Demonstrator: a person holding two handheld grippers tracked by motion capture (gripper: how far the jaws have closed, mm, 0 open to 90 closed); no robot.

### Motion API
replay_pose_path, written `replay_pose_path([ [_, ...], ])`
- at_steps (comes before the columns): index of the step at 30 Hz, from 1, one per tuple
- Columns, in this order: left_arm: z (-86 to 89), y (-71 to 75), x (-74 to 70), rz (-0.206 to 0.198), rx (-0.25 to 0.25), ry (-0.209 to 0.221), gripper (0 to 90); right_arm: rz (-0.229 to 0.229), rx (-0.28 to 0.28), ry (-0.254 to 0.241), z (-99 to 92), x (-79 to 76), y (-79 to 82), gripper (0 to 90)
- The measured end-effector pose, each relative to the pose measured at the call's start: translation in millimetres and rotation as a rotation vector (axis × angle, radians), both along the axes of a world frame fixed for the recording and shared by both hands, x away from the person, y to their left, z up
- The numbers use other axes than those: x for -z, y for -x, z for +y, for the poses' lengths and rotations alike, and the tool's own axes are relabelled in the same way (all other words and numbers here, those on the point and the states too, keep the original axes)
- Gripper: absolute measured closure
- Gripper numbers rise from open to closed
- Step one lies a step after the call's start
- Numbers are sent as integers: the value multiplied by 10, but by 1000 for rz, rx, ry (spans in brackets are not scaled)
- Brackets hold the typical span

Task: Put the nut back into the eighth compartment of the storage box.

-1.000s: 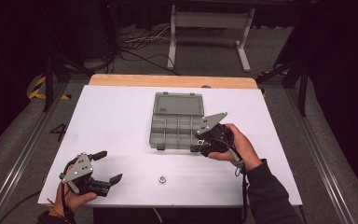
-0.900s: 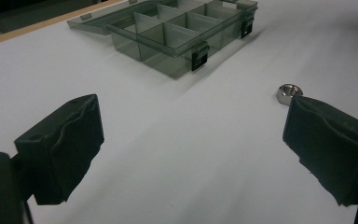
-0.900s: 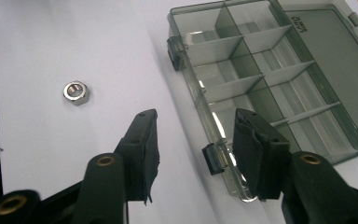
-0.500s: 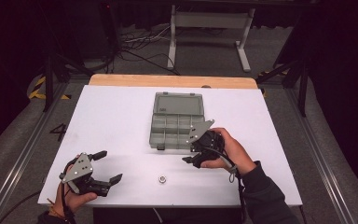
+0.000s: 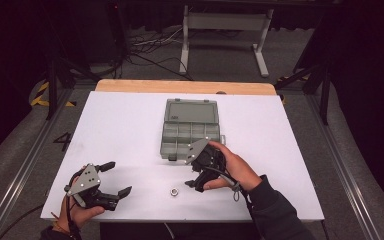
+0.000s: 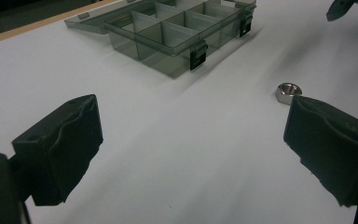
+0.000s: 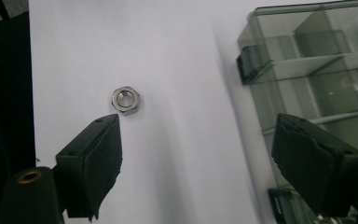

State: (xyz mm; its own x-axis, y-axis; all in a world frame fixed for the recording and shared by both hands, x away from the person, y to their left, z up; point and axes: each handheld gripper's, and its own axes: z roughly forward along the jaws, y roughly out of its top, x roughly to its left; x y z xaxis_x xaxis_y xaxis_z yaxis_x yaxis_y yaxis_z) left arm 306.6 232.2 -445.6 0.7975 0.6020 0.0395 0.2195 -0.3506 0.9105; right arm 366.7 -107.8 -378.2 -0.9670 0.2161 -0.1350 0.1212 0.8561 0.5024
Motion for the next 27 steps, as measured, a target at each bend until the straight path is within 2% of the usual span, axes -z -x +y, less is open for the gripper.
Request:
replay_pose_path([
  [3, -3, -1, 2, 2, 1, 0, 50, 12, -6, 14, 59, 39, 18, 166],
  [4, -4, -2, 3, 3, 1, -1, 50, 16, -28, 38, 131, 90, 36, 194],
  [6, -6, -2, 3, 3, 3, -1, 50, 23, -37, 42, 155, 107, 46, 224],
  [7, -8, -2, 3, 4, 3, -2, 50, 46, -60, 58, 219, 152, 69, 276],
  [11, -6, -3, 4, 4, 4, -1, 50, 69, -75, 83, 323, 237, 108, 313],
  [16, -3, -2, 4, 5, 4, 0, 51, 104, -106, 110, 412, 334, 126, 381],
  [22, -6, -6, 5, 4, 4, -3, 51, 141, -127, 130, 481, 429, 143, 527],
  [27, -8, -6, 5, 4, 4, -3, 51, 144, -127, 151, 517, 475, 141, 567],
])
